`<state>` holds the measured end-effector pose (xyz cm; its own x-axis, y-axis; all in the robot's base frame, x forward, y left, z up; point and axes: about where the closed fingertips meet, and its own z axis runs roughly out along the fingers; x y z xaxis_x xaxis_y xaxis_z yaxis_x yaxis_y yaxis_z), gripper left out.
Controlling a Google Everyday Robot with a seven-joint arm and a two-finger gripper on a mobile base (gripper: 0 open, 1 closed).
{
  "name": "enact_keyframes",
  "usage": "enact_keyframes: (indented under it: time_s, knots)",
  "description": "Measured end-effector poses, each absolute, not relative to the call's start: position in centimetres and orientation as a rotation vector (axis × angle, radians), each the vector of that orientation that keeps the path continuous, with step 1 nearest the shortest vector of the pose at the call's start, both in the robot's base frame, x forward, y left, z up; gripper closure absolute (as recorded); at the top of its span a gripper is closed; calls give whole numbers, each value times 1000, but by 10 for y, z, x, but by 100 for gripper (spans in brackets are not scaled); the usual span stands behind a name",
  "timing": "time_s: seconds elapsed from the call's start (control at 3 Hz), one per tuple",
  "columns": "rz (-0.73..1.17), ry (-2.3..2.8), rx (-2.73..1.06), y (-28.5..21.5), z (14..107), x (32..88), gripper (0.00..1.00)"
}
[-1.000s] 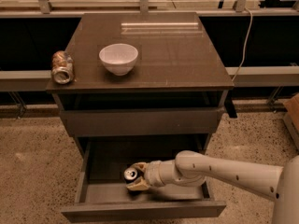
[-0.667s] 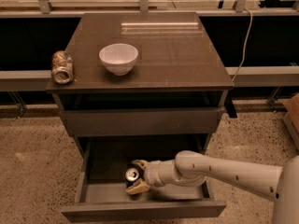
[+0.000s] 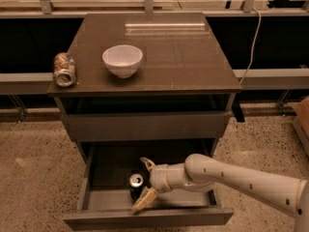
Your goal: Place pepsi can into middle drawer
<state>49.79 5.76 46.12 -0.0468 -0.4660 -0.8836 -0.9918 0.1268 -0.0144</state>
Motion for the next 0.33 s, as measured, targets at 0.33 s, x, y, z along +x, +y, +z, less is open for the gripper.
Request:
enact_keyframes:
  time_s: [0.33]
  knots:
    - [869, 1559, -1409, 46, 494, 490, 0]
